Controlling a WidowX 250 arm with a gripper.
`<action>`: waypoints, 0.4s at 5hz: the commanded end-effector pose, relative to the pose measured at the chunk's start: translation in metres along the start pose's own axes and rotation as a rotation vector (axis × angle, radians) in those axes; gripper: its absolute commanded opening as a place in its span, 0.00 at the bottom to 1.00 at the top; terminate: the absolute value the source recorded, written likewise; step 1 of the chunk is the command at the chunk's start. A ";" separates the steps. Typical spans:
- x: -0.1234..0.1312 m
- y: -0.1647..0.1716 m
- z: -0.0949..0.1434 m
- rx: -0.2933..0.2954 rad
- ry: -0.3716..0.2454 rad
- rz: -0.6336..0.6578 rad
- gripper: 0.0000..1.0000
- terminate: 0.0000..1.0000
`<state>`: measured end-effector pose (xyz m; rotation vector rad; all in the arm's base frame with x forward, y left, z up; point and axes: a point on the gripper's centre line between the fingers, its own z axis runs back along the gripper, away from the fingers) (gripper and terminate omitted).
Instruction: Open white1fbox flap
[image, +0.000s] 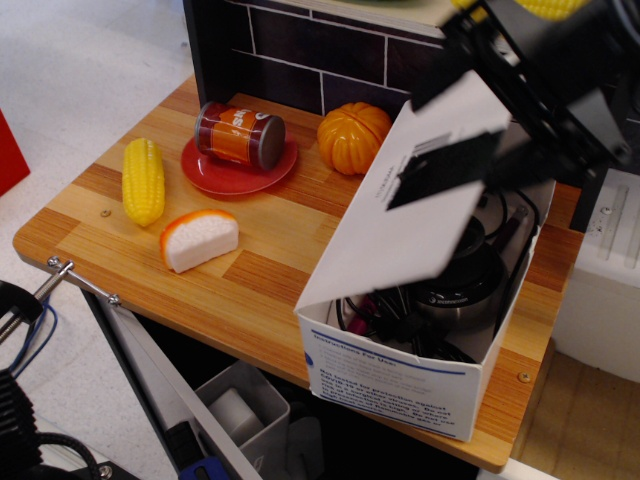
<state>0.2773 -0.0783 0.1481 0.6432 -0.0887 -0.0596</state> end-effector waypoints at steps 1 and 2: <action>0.000 0.058 0.006 -0.021 -0.031 0.018 1.00 0.00; -0.005 0.075 -0.006 -0.051 -0.039 0.014 1.00 0.00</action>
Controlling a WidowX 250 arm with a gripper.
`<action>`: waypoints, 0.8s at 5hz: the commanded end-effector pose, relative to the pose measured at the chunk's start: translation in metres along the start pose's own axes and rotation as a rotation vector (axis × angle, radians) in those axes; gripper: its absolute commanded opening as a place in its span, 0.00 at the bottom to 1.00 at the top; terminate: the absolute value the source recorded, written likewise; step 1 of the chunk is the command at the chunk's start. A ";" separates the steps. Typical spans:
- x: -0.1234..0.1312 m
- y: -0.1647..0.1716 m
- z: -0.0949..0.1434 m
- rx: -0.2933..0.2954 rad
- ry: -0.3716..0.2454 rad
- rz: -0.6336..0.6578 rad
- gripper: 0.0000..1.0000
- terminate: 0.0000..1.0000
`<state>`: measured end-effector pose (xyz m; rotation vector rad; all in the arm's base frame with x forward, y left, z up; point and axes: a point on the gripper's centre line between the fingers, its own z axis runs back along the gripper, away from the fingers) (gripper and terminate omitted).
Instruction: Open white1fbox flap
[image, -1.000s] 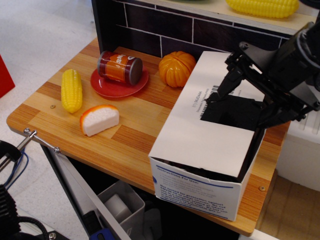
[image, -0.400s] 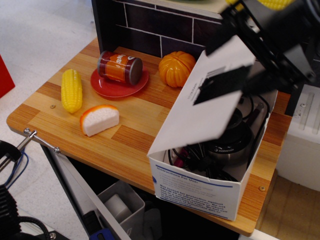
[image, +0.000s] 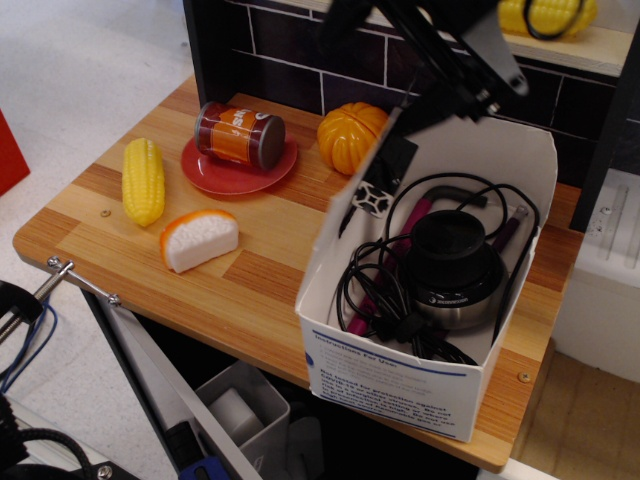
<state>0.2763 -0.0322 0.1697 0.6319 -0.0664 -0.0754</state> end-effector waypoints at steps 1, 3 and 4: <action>-0.015 0.042 -0.013 -0.053 -0.085 0.033 1.00 0.00; -0.038 0.055 -0.056 -0.093 -0.166 0.043 1.00 0.00; -0.046 0.061 -0.073 -0.146 -0.161 0.082 1.00 0.00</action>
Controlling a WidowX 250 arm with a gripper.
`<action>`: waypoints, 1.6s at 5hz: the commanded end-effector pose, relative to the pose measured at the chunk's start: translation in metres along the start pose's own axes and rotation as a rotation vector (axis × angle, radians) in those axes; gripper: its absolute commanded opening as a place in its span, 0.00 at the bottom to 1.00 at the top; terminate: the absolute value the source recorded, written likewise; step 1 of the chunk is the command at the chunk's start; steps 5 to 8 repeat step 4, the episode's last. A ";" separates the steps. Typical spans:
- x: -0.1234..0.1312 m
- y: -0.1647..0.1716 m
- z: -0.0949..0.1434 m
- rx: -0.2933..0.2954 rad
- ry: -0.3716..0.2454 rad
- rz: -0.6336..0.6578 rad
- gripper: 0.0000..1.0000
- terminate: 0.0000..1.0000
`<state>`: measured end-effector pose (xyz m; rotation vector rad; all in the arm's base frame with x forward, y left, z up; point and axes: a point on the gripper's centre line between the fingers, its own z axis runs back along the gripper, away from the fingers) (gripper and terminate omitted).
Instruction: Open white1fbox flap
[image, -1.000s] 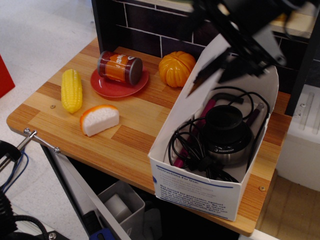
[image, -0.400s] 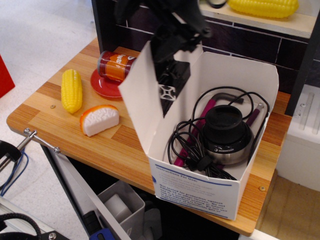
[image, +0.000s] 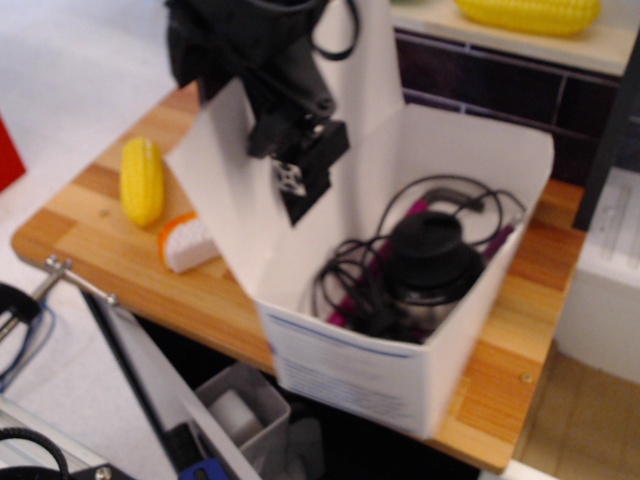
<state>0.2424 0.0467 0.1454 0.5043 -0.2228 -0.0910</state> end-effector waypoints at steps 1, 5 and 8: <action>0.010 0.009 0.009 -0.052 0.088 0.049 1.00 0.00; 0.018 0.006 0.044 -0.117 0.029 0.100 1.00 1.00; 0.018 0.006 0.044 -0.117 0.029 0.100 1.00 1.00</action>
